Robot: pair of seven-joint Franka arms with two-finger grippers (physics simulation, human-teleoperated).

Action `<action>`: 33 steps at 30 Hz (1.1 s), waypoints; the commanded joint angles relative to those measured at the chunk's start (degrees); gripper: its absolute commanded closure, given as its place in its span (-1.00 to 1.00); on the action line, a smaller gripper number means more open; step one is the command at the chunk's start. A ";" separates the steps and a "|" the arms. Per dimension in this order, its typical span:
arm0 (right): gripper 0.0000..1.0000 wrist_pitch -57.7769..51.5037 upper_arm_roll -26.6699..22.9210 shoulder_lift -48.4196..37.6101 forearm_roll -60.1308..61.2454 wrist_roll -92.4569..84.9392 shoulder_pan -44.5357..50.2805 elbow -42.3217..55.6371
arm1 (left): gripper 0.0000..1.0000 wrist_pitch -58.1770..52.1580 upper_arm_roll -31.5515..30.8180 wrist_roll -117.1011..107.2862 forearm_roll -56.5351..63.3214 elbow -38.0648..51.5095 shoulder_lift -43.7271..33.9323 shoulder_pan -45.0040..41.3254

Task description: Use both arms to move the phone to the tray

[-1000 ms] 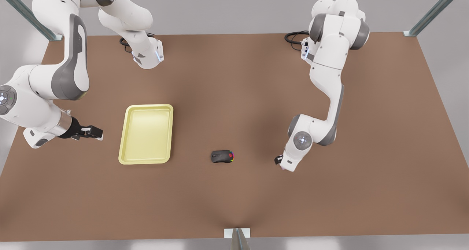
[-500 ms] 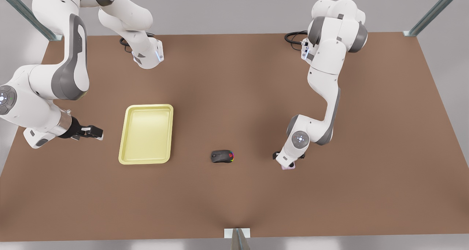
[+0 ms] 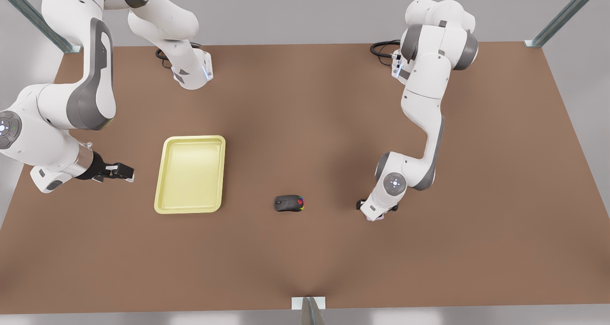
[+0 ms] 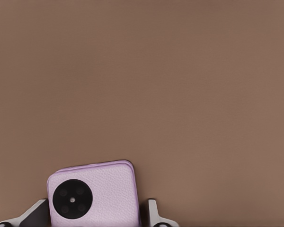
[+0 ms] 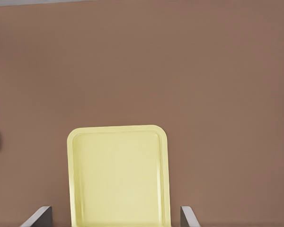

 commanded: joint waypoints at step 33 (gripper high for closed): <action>-1.00 0.19 0.02 0.30 0.83 -2.22 -0.89 0.14 | -0.57 -17.34 -0.36 -18.81 -3.39 19.08 3.09 -11.16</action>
